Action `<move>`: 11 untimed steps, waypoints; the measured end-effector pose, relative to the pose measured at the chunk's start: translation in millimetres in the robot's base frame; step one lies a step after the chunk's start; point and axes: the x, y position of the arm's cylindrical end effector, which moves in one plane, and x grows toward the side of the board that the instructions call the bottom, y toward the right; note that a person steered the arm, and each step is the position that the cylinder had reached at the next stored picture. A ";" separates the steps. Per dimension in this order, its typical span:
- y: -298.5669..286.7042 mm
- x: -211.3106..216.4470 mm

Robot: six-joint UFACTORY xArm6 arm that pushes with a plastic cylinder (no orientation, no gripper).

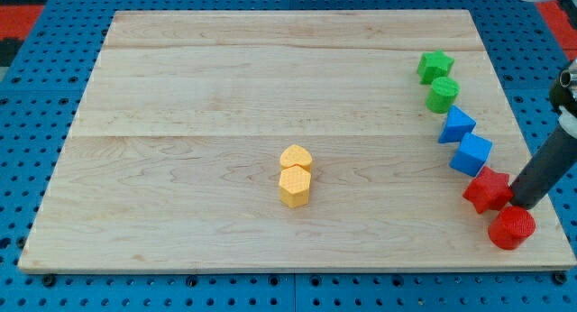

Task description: Move the red circle closer to the red star

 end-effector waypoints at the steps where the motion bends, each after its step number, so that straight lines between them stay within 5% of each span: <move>1: 9.9 0.0; 11: 13.7 71.7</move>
